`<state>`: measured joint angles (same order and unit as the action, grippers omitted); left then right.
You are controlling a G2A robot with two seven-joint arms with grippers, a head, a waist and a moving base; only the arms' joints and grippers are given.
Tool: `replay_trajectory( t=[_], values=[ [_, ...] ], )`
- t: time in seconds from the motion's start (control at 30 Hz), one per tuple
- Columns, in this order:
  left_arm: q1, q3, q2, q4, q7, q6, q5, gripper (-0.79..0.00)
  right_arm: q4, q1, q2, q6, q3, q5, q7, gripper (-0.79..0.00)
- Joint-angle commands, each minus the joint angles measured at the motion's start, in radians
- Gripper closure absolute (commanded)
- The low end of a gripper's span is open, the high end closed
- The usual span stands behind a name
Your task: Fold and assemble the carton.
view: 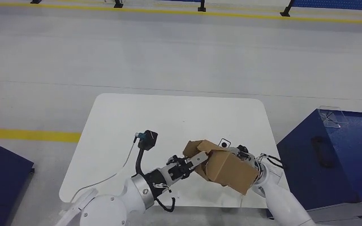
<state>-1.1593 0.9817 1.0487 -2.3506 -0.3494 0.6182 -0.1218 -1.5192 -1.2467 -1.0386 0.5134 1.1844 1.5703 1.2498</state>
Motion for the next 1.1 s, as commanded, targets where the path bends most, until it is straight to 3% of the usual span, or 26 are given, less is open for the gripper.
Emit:
replay_trajectory(
  t=[0.0,0.17,0.27,0.33,0.43,0.57,0.83,1.07],
  values=[
    [-0.008,0.043,-0.001,0.001,0.008,-0.032,-0.016,-0.785,0.005,0.003,-0.002,0.009,0.008,0.016,-0.009,0.0],
    [-0.057,0.21,-0.011,0.001,0.027,-0.071,-0.044,-0.785,0.005,0.001,-0.003,0.077,0.022,0.063,-0.02,0.0],
    [-0.101,0.301,-0.02,0.001,0.006,-0.021,-0.05,-0.785,-0.03,-0.01,-0.001,0.105,0.02,0.104,-0.048,0.0],
    [-0.115,0.316,-0.026,0.001,-0.046,0.022,-0.034,-0.785,-0.052,-0.016,0.004,0.12,0.021,0.108,-0.063,0.0],
    [-0.102,0.298,-0.033,0.001,-0.148,0.044,-0.012,-0.785,-0.068,-0.025,0.012,0.122,0.024,0.079,-0.065,0.0],
    [-0.076,0.241,-0.033,0.001,-0.204,0.026,0.008,-0.785,-0.072,-0.032,0.019,0.1,0.016,0.022,-0.043,0.0],
    [-0.017,0.136,-0.023,0.001,-0.275,0.049,-0.01,-0.785,-0.066,-0.028,0.03,0.078,-0.002,-0.001,-0.021,0.0],
    [0.007,0.092,-0.015,0.001,-0.264,0.044,-0.005,-0.785,-0.046,-0.022,0.036,0.054,-0.013,-0.034,0.003,0.0]
  ],
)
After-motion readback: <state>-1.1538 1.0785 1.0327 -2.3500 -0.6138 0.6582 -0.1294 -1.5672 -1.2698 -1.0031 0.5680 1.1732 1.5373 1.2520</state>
